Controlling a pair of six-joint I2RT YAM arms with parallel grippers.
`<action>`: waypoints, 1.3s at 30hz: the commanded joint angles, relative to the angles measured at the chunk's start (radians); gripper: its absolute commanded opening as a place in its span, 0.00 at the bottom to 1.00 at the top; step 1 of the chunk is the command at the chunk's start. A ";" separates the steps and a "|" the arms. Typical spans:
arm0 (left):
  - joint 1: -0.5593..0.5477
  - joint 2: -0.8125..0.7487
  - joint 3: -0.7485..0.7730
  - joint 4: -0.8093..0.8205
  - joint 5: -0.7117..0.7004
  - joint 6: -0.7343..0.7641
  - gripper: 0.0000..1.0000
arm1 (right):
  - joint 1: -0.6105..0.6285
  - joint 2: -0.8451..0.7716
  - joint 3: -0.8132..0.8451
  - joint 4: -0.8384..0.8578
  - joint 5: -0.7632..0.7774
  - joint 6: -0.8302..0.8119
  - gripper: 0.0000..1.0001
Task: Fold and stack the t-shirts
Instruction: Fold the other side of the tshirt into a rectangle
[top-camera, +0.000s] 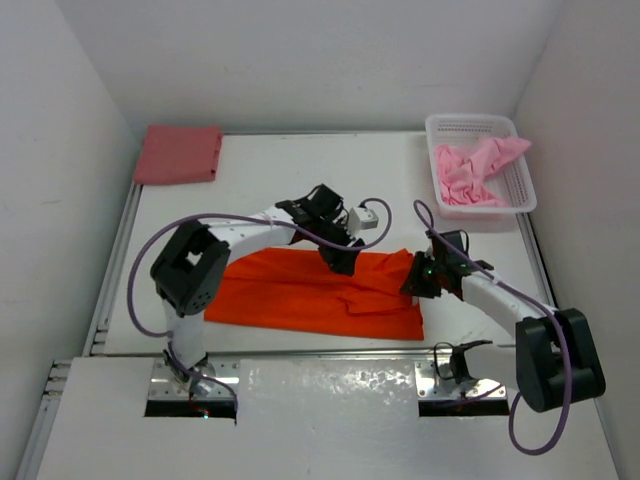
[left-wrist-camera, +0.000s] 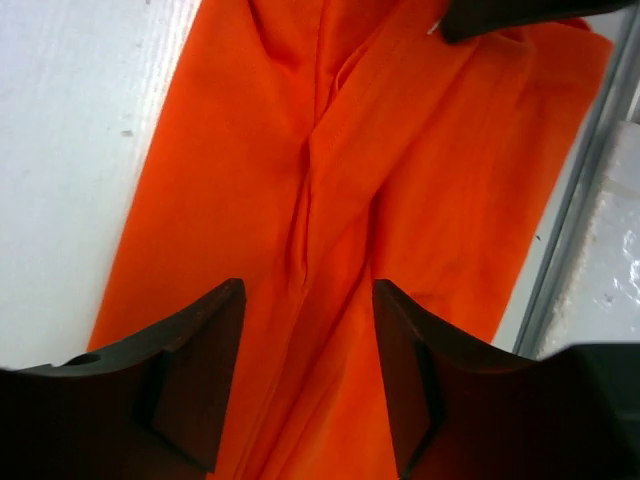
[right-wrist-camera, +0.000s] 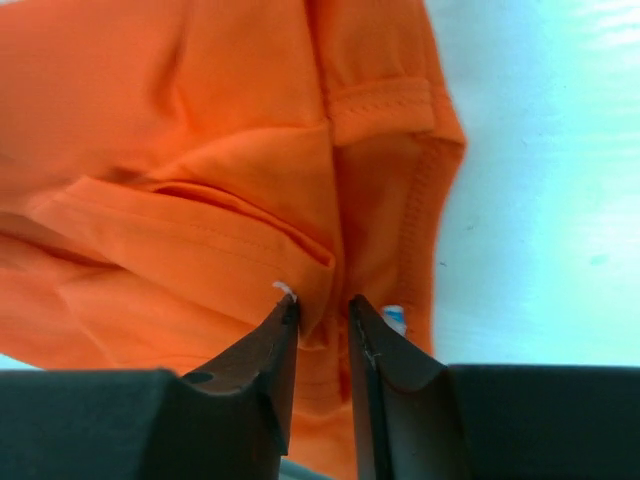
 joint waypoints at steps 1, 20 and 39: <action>-0.055 0.035 0.084 0.086 -0.033 -0.084 0.53 | -0.002 -0.024 -0.006 0.120 -0.018 0.055 0.24; -0.111 0.182 0.121 0.124 -0.123 -0.118 0.00 | 0.000 -0.033 0.024 0.062 -0.024 -0.029 0.00; -0.108 0.046 -0.017 0.179 -0.359 -0.259 0.00 | 0.001 0.064 0.208 0.066 0.030 -0.155 0.00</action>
